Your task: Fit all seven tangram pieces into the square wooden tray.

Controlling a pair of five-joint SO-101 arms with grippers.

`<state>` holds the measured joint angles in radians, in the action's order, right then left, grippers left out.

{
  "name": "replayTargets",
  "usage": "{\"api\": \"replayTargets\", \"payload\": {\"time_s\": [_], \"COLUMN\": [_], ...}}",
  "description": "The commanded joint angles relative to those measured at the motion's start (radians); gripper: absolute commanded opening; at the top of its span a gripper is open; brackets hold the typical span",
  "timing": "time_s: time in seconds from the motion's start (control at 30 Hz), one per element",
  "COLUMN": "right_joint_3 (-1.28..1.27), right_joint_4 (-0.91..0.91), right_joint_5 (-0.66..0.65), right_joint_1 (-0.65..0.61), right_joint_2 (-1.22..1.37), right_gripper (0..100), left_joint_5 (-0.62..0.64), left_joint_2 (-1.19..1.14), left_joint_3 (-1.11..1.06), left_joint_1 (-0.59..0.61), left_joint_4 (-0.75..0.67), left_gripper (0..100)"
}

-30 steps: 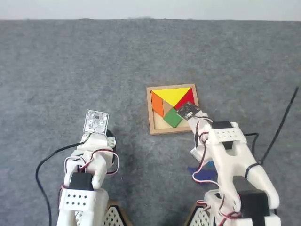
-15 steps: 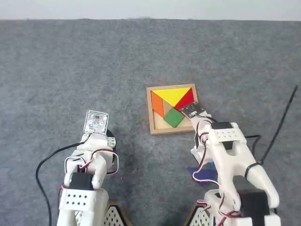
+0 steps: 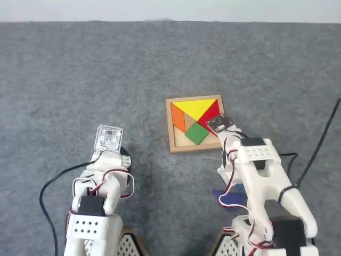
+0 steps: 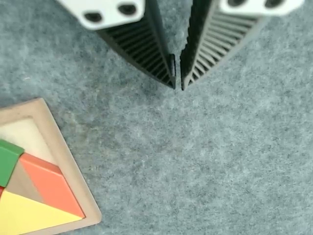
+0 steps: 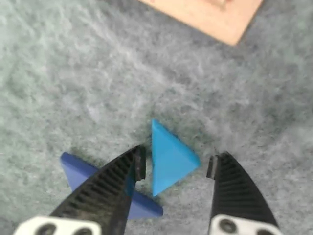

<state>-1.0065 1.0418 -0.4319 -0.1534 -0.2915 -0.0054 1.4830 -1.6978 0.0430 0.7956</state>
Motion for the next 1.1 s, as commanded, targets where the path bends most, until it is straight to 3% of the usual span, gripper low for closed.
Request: {"api": "replayTargets", "payload": {"time_s": [0.0,0.13,0.3,0.67,0.9,1.07], "right_joint_3": [0.0,0.0,-0.038,-0.052,-0.014,-0.014], "right_joint_4": [0.07,0.104,0.127,-0.033,-0.024,-0.025], "right_joint_5": [-0.051,-0.058,-0.058,-0.052,-0.049,-0.021], "right_joint_1": [0.001,-0.001,-0.01,-0.01,-0.008,-0.008], "right_joint_2": [-0.03,-0.168,-0.277,-0.016,0.021,0.019], "right_gripper": [28.1,35.5,35.8,35.6,23.4,22.6], "left_joint_5": [0.008,0.008,0.008,0.008,0.008,0.008], "left_joint_2": [0.012,0.012,0.012,0.012,0.012,0.012], "left_joint_3": [0.008,0.008,0.008,0.008,0.008,0.008], "left_joint_1": [0.005,0.005,0.005,0.005,0.005,0.005], "left_joint_4": [0.002,0.002,0.002,0.002,0.002,0.002], "left_gripper": [2,2,2,2,2,2]}}
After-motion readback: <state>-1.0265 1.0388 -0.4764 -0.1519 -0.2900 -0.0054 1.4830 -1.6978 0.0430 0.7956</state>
